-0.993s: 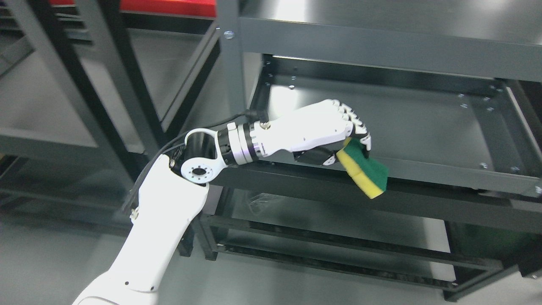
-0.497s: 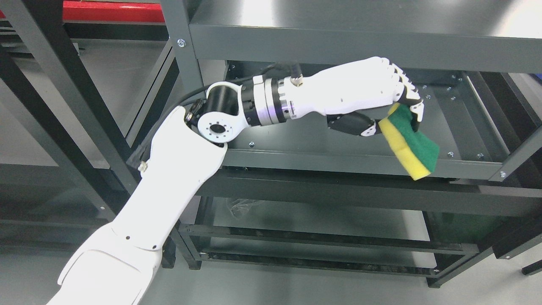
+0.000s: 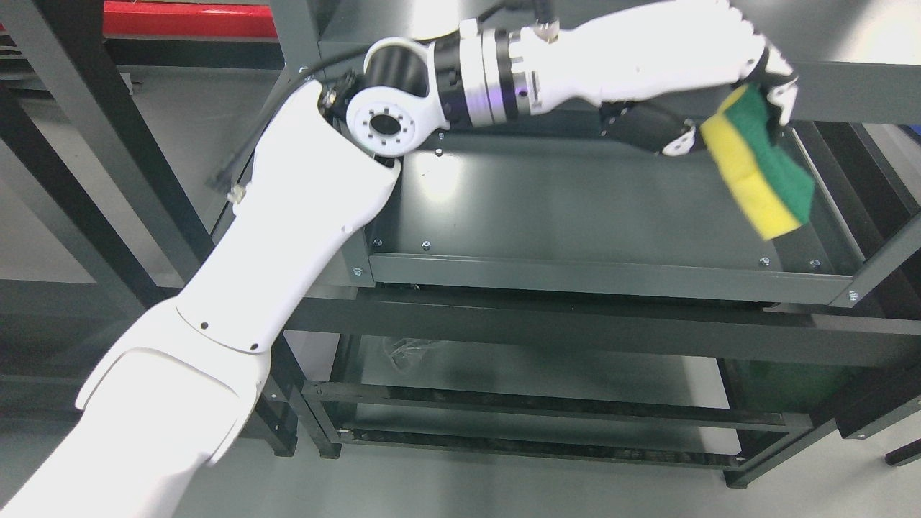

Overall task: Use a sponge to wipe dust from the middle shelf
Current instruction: 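Reach the sponge into the middle shelf toward its far corner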

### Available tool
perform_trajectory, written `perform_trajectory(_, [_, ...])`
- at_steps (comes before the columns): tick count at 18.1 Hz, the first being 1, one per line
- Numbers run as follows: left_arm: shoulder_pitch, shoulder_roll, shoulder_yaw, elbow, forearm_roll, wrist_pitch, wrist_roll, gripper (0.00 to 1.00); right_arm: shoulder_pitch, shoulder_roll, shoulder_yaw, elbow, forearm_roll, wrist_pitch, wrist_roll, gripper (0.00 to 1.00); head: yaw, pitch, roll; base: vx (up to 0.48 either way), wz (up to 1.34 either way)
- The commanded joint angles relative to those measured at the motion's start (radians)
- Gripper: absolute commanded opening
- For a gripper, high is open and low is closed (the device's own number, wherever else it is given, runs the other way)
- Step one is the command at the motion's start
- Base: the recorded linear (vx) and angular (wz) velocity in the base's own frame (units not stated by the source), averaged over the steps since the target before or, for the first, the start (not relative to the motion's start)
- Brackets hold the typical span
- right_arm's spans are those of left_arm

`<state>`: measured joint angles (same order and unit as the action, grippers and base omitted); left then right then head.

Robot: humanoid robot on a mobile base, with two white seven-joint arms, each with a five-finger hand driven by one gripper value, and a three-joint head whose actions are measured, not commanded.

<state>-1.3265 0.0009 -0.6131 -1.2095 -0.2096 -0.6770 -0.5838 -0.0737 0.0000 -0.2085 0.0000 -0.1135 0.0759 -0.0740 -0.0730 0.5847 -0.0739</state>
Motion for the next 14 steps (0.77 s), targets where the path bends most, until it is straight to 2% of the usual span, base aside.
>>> perform_trajectory(1, [-0.170, 0.017, -0.112, 0.073, 0.053, 0.016, -0.007, 0.03, 0.000, -0.017, 0.000, -0.017, 0.000, 0.001, 0.000, 1.00, 0.0000, 0.000, 0.000, 0.000, 0.00])
perform_trajectory(5, [-0.292, 0.017, -0.226, 0.073, 0.049, 0.103, -0.008, 0.03, 0.000, -0.017, 0.000, -0.017, 0.000, 0.001, 0.000, 1.00, 0.0000, 0.000, 0.000, 0.000, 0.00])
perform_trajectory(8, [-0.292, 0.017, -0.272, 0.079, -0.063, 0.114, -0.010, 0.03, 0.000, -0.017, 0.001, -0.017, 0.000, 0.001, 0.000, 1.00, 0.0000, 0.000, 0.000, 0.001, -0.01])
perform_trajectory(10, [-0.301, 0.017, -0.258, 0.073, -0.126, 0.116, -0.071, 0.03, 0.000, -0.017, 0.000, -0.017, 0.000, 0.001, 0.000, 1.00, 0.0000, 0.000, 0.000, 0.000, 0.00])
perform_trajectory(12, [-0.322, 0.017, -0.214, 0.062, -0.132, 0.108, -0.202, 0.03, 0.000, -0.017, 0.000, -0.017, 0.000, 0.001, 0.000, 1.00, 0.0000, 0.000, 0.000, 0.000, 0.00])
perform_trajectory(14, [-0.324, 0.017, -0.188, 0.048, -0.134, 0.090, -0.269, 0.03, 0.000, -0.017, 0.000, -0.017, 0.000, 0.001, 0.000, 1.00, 0.0000, 0.000, 0.000, 0.004, -0.05])
